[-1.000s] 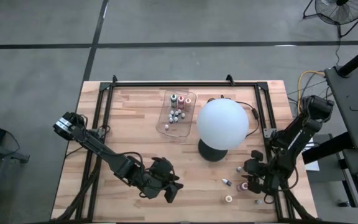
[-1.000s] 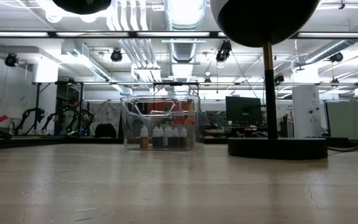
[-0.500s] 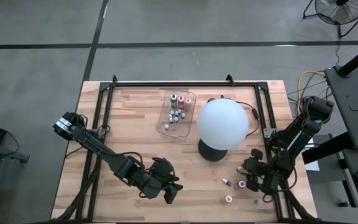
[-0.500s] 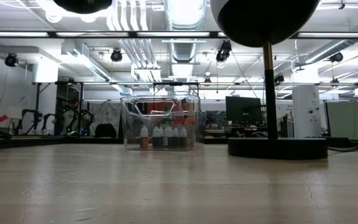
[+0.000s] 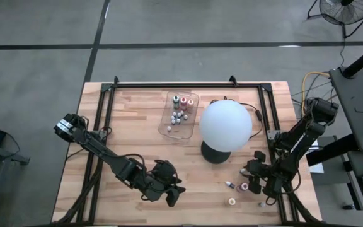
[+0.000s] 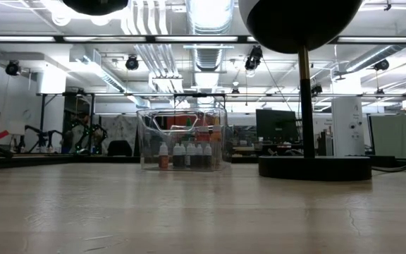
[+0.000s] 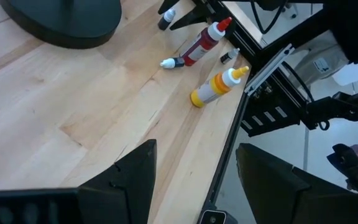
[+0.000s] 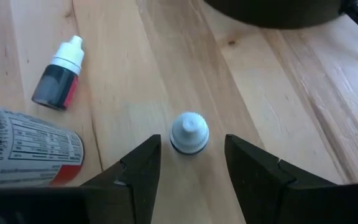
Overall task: Pick & Place food coloring
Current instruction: Put the small black food coloring bottle into the transparent bin
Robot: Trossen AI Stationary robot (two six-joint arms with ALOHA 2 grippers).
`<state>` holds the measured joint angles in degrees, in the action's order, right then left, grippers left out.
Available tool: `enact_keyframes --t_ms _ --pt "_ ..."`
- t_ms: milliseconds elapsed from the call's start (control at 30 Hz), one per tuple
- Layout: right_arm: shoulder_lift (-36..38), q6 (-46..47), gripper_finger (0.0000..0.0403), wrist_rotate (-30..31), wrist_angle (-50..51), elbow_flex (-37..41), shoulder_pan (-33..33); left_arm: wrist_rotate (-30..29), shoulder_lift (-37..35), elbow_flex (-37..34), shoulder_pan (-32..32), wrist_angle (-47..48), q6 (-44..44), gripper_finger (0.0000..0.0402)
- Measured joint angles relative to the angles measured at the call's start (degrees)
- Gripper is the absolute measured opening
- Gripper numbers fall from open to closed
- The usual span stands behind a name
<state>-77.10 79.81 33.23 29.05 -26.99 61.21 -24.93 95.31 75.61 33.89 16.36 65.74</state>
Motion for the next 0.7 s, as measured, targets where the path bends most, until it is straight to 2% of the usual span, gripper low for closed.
enact_keyframes --t_ms 267,700 --pt "0.0 0.9 0.0157 0.0 -0.8 0.6 0.0 0.0 0.0 0.0 0.0 0.0 0.0 0.0192" --pt "0.0 2.6 0.0089 0.0 -1.6 1.0 0.0 0.0 0.0 0.0 0.0 0.0 0.0 0.0192"
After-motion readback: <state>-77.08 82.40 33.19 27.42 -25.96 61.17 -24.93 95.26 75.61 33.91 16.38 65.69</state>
